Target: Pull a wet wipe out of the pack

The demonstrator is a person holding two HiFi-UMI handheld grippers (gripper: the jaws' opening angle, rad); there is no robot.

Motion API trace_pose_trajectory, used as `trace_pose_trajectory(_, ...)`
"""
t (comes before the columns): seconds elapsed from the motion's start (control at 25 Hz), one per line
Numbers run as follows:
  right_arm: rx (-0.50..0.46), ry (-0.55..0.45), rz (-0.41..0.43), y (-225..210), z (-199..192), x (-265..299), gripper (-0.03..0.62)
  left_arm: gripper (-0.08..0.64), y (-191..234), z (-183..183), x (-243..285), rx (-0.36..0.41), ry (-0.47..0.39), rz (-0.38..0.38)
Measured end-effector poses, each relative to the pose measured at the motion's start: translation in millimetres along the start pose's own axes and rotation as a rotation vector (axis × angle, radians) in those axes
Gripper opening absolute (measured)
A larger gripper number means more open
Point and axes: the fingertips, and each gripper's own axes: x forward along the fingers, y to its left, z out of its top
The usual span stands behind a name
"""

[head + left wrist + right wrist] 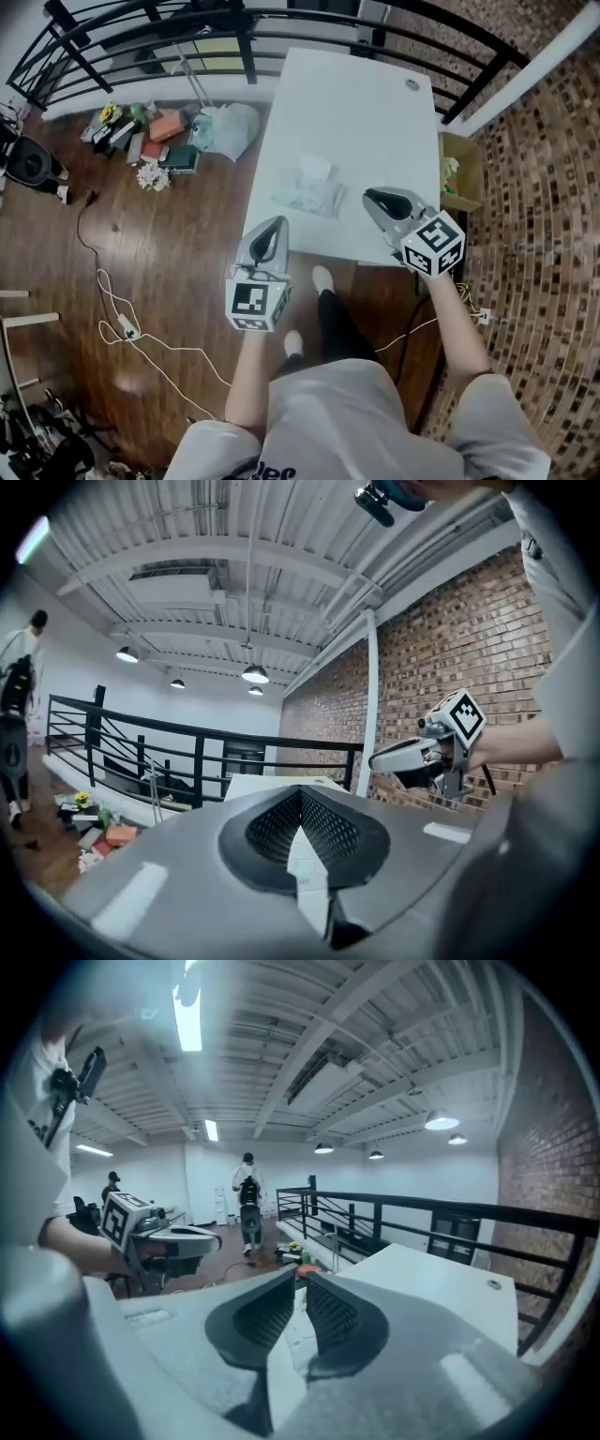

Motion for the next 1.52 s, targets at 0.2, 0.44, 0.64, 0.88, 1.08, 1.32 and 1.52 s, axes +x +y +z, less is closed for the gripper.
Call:
trace_pose_trajectory(0.2, -0.183, 0.148, 0.208, -23.7, -12.5, 46.1, 0.083, 0.015, 22.5, -31.2, 30.6, -0.019, 0.045, 0.015)
trace_pose_trajectory(0.44, -0.513, 0.341, 0.480, -28.5, -24.9, 109.1, 0.140, 0.015, 39.1, -52.2, 58.3, -0.020, 0.080, 0.029)
trace_pose_trajectory(0.64, -0.703, 0.483, 0.717, -11.2, -45.5, 155.6, 0.140, 0.015, 50.0, -66.4, 65.6, -0.047, 0.106, 0.067)
trace_pose_trajectory(0.88, -0.819, 0.619, 0.865, 8.4, -103.8, 189.6, 0.124, 0.015, 52.9, -82.5, 71.7, -0.077, 0.126, 0.104)
trace_pose_trajectory(1.08, -0.884, 0.689, 0.909, 13.1, -137.6, 198.3, 0.104, 0.015, 55.3, -88.4, 69.4, -0.093, 0.138, 0.129)
trace_pose_trajectory(1.32, -0.992, 0.716, 0.898, 14.8, -147.9, 203.7, 0.080, 0.015, 61.8, -93.0, 64.0, -0.106, 0.144, 0.155)
trace_pose_trajectory(1.52, -1.072, 0.705, 0.830, 14.6, -151.7, 209.0, 0.044, 0.015, 59.3, -93.6, 58.8, -0.106, 0.147, 0.156)
